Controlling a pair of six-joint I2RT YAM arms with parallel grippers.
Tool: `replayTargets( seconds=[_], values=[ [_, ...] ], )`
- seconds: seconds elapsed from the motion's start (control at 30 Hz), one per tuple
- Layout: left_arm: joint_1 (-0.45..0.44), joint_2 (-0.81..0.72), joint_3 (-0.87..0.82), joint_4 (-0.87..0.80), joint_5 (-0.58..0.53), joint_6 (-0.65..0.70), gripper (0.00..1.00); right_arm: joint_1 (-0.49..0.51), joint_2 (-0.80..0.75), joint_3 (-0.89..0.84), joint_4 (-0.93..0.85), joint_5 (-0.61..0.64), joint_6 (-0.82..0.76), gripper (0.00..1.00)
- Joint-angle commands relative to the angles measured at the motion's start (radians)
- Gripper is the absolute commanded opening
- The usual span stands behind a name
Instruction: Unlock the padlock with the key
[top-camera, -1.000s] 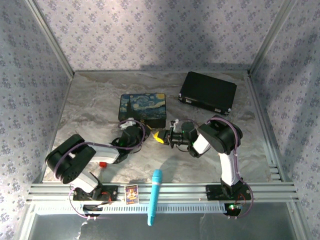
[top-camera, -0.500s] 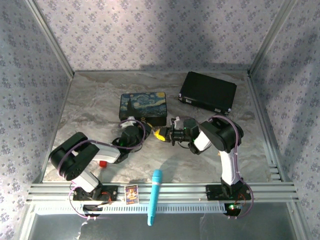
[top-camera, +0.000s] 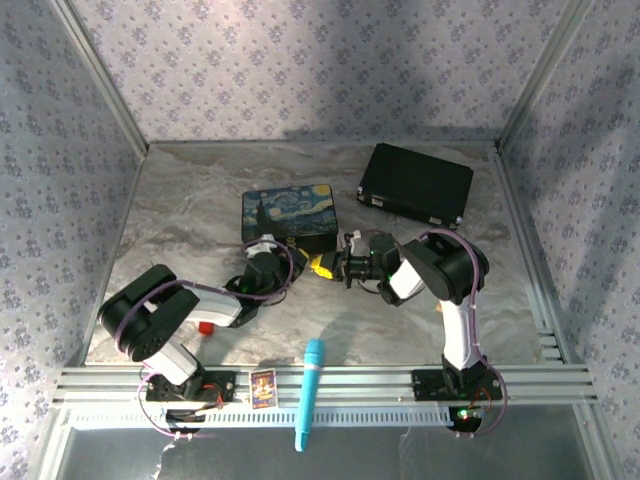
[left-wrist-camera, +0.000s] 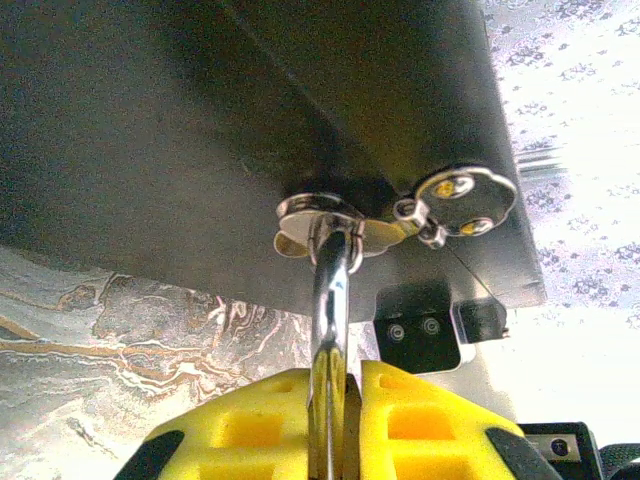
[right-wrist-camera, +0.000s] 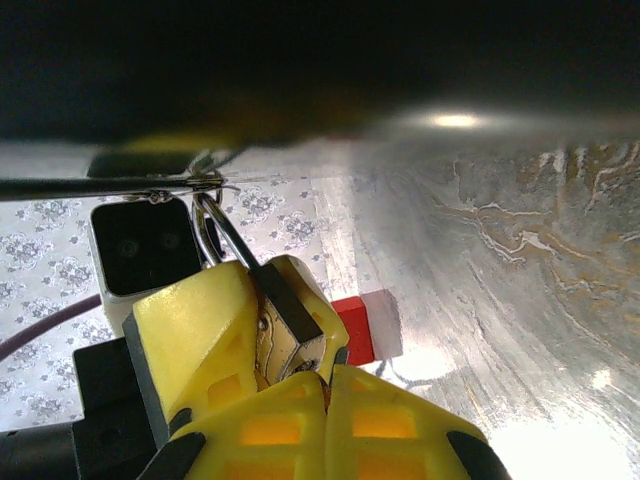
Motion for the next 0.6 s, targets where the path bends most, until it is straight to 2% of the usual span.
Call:
replayTargets(
  seconds=[0.0, 0.23, 0.4, 0.47, 0.53, 0.57],
  values=[
    [-0.056, 0.007, 0.05, 0.065, 0.148, 0.0, 0.0, 0.001, -0.015, 0.05, 0.014, 0.07, -0.022, 0.0],
    [-0.076, 0.014, 0.075, -0.004, 0.126, -0.021, 0.0, 0.025, -0.087, 0.02, -0.054, 0.145, -0.12, 0.0],
    [-0.076, 0.004, 0.068, -0.03, 0.093, -0.04, 0.0, 0.028, -0.198, 0.008, -0.239, 0.146, -0.238, 0.01],
    [-0.075, 0.003, 0.074, -0.058, 0.086, -0.049, 0.0, 0.027, -0.219, -0.004, -0.293, 0.143, -0.274, 0.12],
    [-0.075, 0.003, 0.088, -0.099, 0.087, -0.063, 0.0, 0.026, -0.248, -0.018, -0.382, 0.139, -0.333, 0.32],
    [-0.075, 0.005, 0.096, -0.118, 0.088, -0.071, 0.0, 0.027, -0.264, -0.031, -0.414, 0.144, -0.357, 0.39]
  ],
)
